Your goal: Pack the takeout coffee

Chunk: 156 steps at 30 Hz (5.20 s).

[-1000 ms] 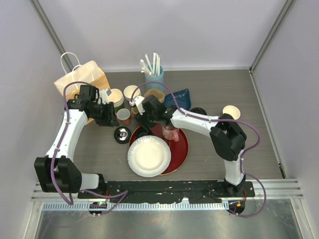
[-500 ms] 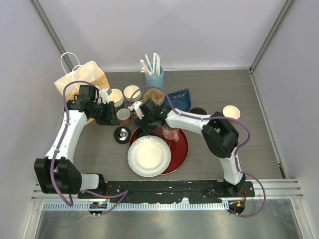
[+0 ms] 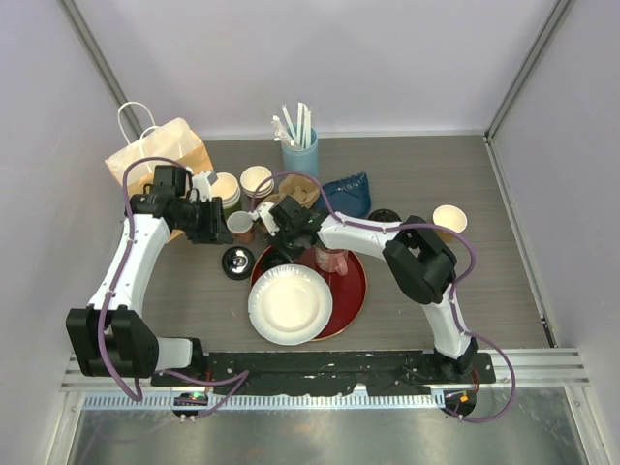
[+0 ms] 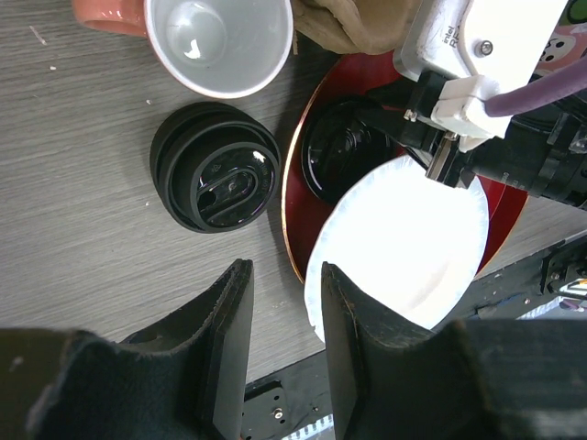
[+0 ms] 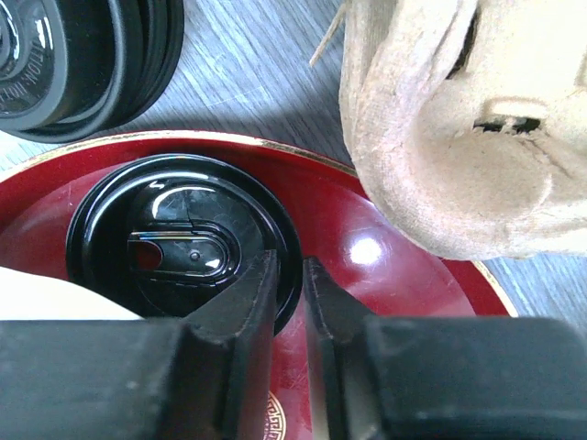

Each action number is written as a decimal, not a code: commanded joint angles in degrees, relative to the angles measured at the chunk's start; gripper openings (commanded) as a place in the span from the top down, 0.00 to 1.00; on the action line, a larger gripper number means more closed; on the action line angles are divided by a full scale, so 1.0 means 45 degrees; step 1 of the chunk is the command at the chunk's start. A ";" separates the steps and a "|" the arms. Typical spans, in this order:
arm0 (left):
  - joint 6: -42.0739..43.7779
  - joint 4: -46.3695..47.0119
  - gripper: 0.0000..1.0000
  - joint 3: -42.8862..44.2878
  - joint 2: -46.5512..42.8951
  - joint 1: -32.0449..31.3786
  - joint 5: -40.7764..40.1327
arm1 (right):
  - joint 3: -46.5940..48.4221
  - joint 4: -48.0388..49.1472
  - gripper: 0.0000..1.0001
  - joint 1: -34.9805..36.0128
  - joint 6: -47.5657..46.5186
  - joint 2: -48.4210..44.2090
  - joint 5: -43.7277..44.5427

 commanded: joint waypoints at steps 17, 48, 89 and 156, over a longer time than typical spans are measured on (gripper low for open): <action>0.0809 0.0110 0.59 0.1058 -0.0046 0.0000 0.1705 | 0.0340 0.1064 0.98 0.0229 -0.0824 -0.2751 0.0838; 0.0146 0.1163 0.43 0.3227 0.0677 -0.1894 0.4418 | -0.1456 0.3643 0.99 0.0249 -0.0259 -0.6892 0.1052; 2.1386 0.1405 1.00 0.0599 -0.4688 -1.0075 -0.3479 | -0.3195 0.0753 0.23 -0.4985 0.0094 -1.2359 -0.7403; 3.1904 0.7453 1.00 -0.8180 -1.1081 -1.0410 0.3737 | 0.3309 -0.8837 0.69 0.1010 -1.2211 -0.5799 -0.9005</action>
